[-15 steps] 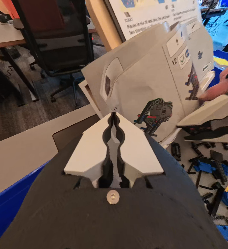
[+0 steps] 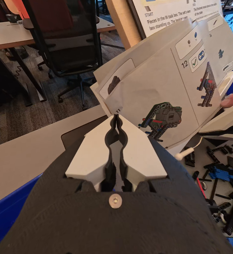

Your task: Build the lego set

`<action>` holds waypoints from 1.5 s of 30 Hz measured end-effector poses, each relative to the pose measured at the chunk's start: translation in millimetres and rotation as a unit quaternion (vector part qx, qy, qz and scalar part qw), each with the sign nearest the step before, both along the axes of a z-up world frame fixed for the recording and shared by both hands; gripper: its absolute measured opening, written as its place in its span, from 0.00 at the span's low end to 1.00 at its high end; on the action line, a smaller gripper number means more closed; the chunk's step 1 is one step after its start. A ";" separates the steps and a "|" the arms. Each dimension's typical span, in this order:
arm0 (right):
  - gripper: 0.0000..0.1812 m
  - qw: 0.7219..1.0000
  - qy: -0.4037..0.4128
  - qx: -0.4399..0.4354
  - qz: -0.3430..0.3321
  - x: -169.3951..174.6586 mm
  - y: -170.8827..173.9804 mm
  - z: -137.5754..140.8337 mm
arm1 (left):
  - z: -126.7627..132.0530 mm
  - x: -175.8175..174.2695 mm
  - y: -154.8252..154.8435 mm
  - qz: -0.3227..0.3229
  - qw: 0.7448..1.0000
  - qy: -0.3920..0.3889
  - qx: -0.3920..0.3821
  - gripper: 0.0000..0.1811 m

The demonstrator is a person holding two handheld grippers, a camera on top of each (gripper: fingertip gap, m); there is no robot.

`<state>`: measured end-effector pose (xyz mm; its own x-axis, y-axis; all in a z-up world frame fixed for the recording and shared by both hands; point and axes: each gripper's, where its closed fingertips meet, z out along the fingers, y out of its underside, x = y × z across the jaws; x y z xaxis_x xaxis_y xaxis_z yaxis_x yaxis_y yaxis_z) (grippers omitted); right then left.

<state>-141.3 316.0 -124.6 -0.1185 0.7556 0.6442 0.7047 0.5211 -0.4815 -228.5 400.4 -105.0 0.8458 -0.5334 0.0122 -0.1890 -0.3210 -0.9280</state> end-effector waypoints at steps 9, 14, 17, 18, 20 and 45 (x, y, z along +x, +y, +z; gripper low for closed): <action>0.01 0.987 0.072 -0.063 -0.133 -2.5 22.0 12.9 | -5.2 -12.7 -7.1 0.013 1.000 -0.005 -0.001 0.00; 0.20 0.987 0.067 0.006 -0.145 8.3 9.5 36.5 | 1.6 -25.1 -44.0 0.028 0.999 0.037 0.013 0.17; 0.20 0.985 0.081 0.046 -0.144 20.3 -15.9 62.5 | 0.9 -31.5 -84.2 0.028 0.990 0.130 0.047 0.20; 0.20 0.986 0.082 0.048 -0.140 24.7 -27.2 67.0 | 0.4 -32.4 -98.7 0.024 0.987 0.150 0.053 0.20; 0.19 0.990 0.065 0.038 -0.122 32.7 -54.5 65.0 | -1.6 -30.0 -129.6 0.002 0.984 0.168 0.057 0.21; 0.16 0.960 -0.084 -0.240 -0.120 115.1 -269.6 -142.7 | -185.2 38.6 -340.8 -0.288 0.932 0.171 -0.140 0.17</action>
